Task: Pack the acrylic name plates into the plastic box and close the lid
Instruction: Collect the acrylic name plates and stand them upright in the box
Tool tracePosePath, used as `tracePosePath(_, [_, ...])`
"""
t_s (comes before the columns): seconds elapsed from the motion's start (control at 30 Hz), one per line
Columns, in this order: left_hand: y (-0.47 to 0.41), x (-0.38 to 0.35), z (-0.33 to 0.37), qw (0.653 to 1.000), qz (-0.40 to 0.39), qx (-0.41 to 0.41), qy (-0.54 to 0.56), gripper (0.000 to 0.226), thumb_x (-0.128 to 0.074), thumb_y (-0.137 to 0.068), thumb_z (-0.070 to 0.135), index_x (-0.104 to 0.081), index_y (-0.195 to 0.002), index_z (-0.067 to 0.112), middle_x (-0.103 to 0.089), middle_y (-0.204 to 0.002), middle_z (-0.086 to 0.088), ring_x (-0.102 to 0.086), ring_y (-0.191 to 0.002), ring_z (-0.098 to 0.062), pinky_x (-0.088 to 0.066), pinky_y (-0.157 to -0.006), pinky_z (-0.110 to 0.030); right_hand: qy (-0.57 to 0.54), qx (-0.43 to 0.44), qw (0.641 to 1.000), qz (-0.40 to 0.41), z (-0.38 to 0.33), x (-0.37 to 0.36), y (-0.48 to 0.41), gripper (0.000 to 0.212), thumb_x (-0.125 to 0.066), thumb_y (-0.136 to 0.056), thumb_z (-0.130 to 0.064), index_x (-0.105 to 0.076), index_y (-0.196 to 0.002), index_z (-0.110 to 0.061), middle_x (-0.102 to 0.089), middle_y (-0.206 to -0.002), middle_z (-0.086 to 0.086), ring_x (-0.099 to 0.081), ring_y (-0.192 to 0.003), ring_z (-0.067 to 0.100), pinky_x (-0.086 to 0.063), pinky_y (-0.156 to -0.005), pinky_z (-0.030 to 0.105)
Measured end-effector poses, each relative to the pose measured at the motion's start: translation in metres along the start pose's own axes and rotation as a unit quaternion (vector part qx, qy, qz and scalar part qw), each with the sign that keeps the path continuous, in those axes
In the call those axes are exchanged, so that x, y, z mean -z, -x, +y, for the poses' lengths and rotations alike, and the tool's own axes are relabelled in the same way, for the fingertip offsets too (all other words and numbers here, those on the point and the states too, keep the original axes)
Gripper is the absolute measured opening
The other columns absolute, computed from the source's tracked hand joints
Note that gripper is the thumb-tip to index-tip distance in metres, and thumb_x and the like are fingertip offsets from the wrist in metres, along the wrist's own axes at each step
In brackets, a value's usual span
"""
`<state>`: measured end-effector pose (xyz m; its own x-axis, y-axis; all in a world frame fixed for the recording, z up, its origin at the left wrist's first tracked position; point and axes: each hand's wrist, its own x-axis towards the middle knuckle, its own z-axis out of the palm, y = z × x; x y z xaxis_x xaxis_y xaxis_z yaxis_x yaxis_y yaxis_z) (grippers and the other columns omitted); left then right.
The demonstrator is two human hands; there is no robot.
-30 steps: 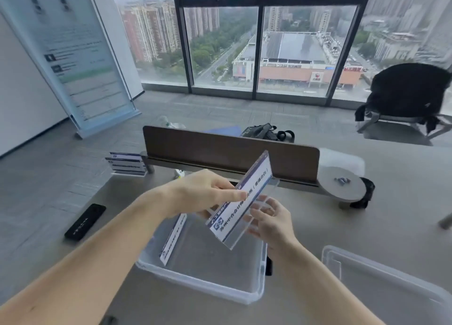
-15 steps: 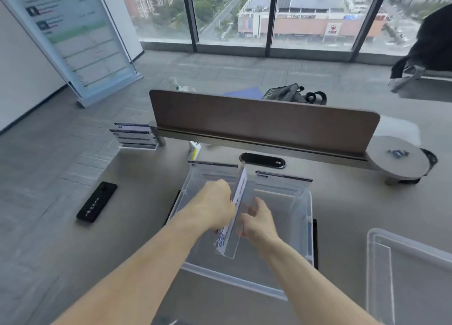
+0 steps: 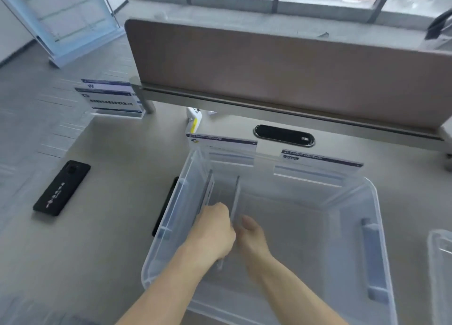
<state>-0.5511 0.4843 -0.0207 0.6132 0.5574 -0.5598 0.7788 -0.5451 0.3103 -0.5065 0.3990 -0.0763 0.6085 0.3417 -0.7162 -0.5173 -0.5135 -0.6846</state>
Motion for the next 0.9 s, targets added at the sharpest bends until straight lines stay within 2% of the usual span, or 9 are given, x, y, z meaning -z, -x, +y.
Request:
tracePosePath(0.03, [-0.001,-0.002,-0.001,1.000,0.008,-0.006,0.004,0.026,-0.055,-0.096,0.014,-0.047,-0.072,0.011,-0.063,-0.082,-0.013,-0.069,-0.084,-0.036,-0.042,-0.057,-0.032,-0.001,0.000,1.000,0.004,0.003,-0.003,-0.002,0.029,-0.049,-0.095,0.004,-0.065,-0.097,-0.021,-0.063,-0.082,-0.004,-0.066,-0.090,0.023,-0.050,-0.085,0.038])
tracePosePath(0.07, [-0.001,-0.003,-0.002,1.000,0.015,-0.010,0.003,0.018,-0.054,-0.097,0.015,-0.053,-0.080,0.010,-0.066,-0.091,-0.014,-0.069,-0.089,-0.036,-0.043,-0.061,-0.033,-0.020,0.003,1.000,0.005,0.003,-0.005,-0.001,0.024,-0.050,-0.096,0.004,-0.057,-0.119,-0.001,-0.062,-0.081,-0.005,-0.067,-0.094,0.022,-0.052,-0.089,0.042])
tracePosePath(0.13, [0.001,-0.003,-0.002,1.000,0.023,-0.011,-0.015,0.011,-0.054,-0.098,0.016,-0.061,-0.100,0.008,-0.068,-0.103,-0.014,-0.069,-0.098,-0.036,-0.047,-0.068,-0.035,-0.032,-0.007,0.999,-0.011,0.004,-0.009,0.000,0.034,-0.050,-0.098,0.001,-0.050,-0.131,0.009,-0.068,-0.112,0.010,-0.063,-0.113,0.026,-0.053,-0.094,0.043])
tracePosePath(0.23, [0.005,0.000,-0.009,0.999,0.027,0.000,-0.039,0.014,-0.053,-0.100,0.013,-0.061,-0.109,0.007,-0.066,-0.108,-0.013,-0.069,-0.102,-0.035,-0.049,-0.071,-0.036,-0.040,-0.044,0.996,-0.062,0.005,-0.010,0.003,0.051,-0.045,-0.100,-0.001,-0.038,-0.151,-0.004,-0.051,-0.148,0.015,-0.060,-0.120,0.021,-0.056,-0.079,0.024])
tracePosePath(0.3, [0.007,0.003,-0.014,0.998,0.037,-0.002,-0.051,0.011,-0.053,-0.100,0.013,-0.060,-0.107,0.008,-0.064,-0.101,-0.010,-0.068,-0.101,-0.034,-0.045,-0.067,-0.034,-0.032,-0.049,0.995,-0.080,0.007,-0.008,0.003,0.049,-0.041,-0.101,0.001,-0.040,-0.151,-0.003,-0.048,-0.152,0.018,-0.052,-0.133,0.028,-0.048,-0.096,0.032])
tracePosePath(0.37, [0.008,0.004,-0.016,0.997,0.039,-0.005,-0.062,0.007,-0.053,-0.100,0.011,-0.059,-0.104,0.011,-0.058,-0.092,-0.007,-0.068,-0.100,-0.032,-0.043,-0.066,-0.033,-0.034,-0.052,0.995,-0.081,0.012,-0.004,-0.002,0.053,-0.042,-0.100,-0.001,-0.041,-0.152,-0.009,-0.048,-0.153,0.015,-0.047,-0.139,0.028,-0.045,-0.100,0.035])
tracePosePath(0.6, [0.007,0.005,-0.014,0.994,0.033,-0.008,-0.102,0.015,-0.054,-0.100,0.014,-0.063,-0.112,0.011,-0.067,-0.110,-0.009,-0.069,-0.103,-0.031,-0.045,-0.069,-0.032,-0.028,-0.035,0.994,-0.100,0.026,-0.005,-0.014,0.060,-0.047,-0.096,-0.009,-0.039,-0.154,-0.024,-0.044,-0.157,-0.003,-0.041,-0.144,0.018,-0.032,-0.120,0.039])
tracePosePath(0.77, [0.020,0.029,-0.001,0.981,0.107,-0.070,-0.146,0.031,-0.052,-0.103,0.043,-0.061,-0.110,0.014,-0.070,-0.109,-0.008,-0.069,-0.105,-0.031,-0.042,-0.070,-0.033,0.001,0.014,0.998,-0.053,0.004,0.000,0.003,0.054,-0.058,-0.090,-0.032,-0.051,-0.142,-0.021,-0.054,-0.146,-0.005,-0.052,-0.134,0.018,-0.043,-0.105,0.033])
tracePosePath(0.9, [0.029,0.064,0.026,0.977,0.146,-0.155,-0.029,0.040,-0.057,-0.097,0.050,-0.064,-0.126,0.024,-0.073,-0.119,-0.001,-0.069,-0.109,-0.028,-0.056,-0.087,-0.038,-0.005,0.124,0.992,0.009,-0.038,0.031,0.035,0.060,-0.052,-0.069,-0.049,-0.060,-0.127,-0.031,-0.070,-0.122,-0.011,-0.066,-0.114,0.014,-0.056,-0.097,0.043])
